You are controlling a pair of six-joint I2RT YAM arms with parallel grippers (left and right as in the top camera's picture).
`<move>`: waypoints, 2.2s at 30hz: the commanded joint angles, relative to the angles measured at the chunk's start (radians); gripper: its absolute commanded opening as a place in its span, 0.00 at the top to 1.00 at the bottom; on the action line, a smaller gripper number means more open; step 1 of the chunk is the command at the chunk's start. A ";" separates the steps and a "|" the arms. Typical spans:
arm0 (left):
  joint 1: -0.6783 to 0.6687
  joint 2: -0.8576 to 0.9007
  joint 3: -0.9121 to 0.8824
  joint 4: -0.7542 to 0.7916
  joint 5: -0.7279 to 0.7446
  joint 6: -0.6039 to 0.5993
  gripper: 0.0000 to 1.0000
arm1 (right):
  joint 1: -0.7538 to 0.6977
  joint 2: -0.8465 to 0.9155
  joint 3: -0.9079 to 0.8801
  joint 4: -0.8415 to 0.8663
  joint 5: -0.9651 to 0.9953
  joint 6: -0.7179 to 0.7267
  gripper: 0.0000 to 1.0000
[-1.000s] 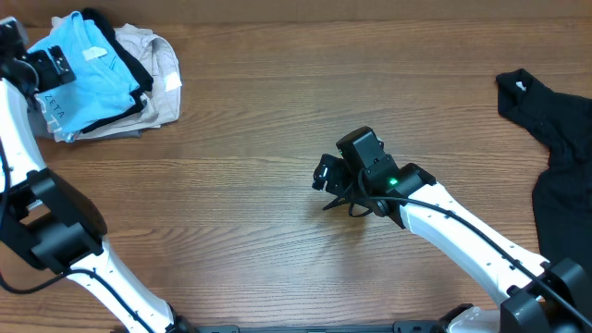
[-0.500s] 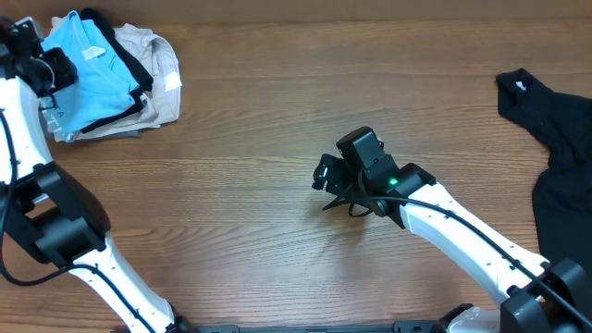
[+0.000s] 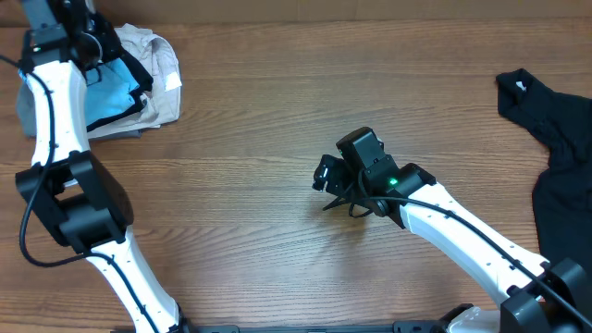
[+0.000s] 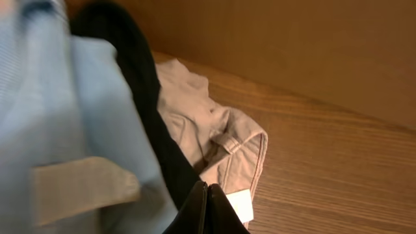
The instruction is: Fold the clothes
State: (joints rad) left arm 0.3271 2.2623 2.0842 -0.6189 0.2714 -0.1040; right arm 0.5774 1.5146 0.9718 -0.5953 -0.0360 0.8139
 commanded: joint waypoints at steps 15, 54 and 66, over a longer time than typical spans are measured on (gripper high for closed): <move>0.036 -0.053 0.161 -0.047 0.162 -0.035 0.96 | 0.006 -0.003 -0.004 0.006 0.012 -0.003 0.02; -0.019 0.062 0.214 -0.095 -0.239 -0.115 0.85 | 0.006 -0.003 -0.004 0.009 0.008 -0.007 0.02; -0.042 -0.286 0.216 -0.227 -0.013 -0.309 0.00 | 0.006 -0.127 0.007 -0.076 0.015 -0.003 0.00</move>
State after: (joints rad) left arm 0.2817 2.0651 2.2791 -0.8146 0.1520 -0.3325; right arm 0.5777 1.4895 0.9718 -0.6514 -0.0360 0.8108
